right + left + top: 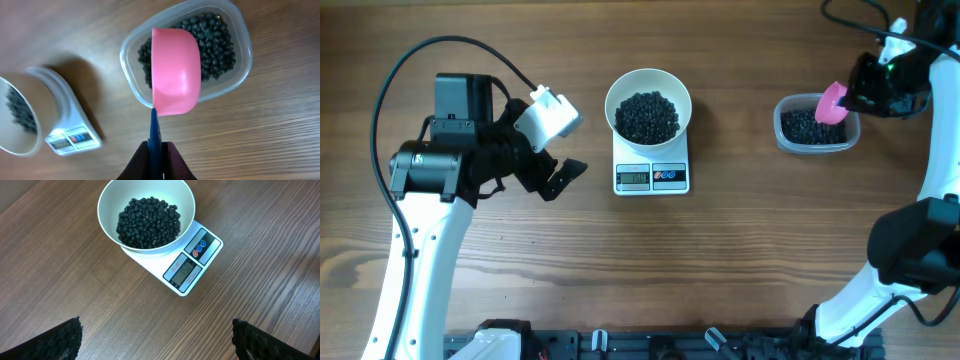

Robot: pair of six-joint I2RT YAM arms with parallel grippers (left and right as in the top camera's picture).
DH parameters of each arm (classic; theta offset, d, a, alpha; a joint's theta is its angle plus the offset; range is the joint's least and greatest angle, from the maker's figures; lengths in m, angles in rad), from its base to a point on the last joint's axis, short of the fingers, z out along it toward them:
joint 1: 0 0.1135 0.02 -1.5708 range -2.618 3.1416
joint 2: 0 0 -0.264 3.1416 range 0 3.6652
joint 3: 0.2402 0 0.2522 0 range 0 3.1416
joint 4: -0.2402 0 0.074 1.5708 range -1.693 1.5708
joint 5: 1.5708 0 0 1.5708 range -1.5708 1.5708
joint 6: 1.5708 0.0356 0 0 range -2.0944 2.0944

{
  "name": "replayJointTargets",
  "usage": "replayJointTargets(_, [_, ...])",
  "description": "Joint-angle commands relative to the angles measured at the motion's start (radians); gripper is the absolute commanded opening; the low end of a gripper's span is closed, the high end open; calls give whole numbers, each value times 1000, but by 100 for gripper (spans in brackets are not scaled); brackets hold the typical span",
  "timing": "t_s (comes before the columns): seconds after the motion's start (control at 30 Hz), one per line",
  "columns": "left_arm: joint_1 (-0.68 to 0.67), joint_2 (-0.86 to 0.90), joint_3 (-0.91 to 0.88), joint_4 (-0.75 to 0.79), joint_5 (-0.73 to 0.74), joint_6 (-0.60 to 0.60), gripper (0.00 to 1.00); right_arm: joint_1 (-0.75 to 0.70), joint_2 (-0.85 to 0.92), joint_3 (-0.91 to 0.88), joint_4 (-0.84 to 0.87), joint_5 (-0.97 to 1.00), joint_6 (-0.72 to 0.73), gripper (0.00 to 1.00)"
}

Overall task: Scoop item into bowl and weigh 150g on scale
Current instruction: 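Lower the pink scoop into the tub and open the right gripper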

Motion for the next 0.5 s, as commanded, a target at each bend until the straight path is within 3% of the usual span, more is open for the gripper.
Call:
replayJointTargets(0.0, [0, 4, -6, 2, 5, -6, 100, -9, -19, -64, 31, -71, 150, 4])
replayJointTargets(0.23, [0, 4, -6, 2, 5, -6, 100, -8, -19, -230, 166, -147, 256, 4])
replayJointTargets(0.4, [0, 4, -6, 2, 5, -6, 100, -9, -19, -249, 198, -150, 279, 5])
replayJointTargets(0.47, [0, 4, -6, 2, 5, -6, 100, -9, -19, -249, 185, -150, 279, 25])
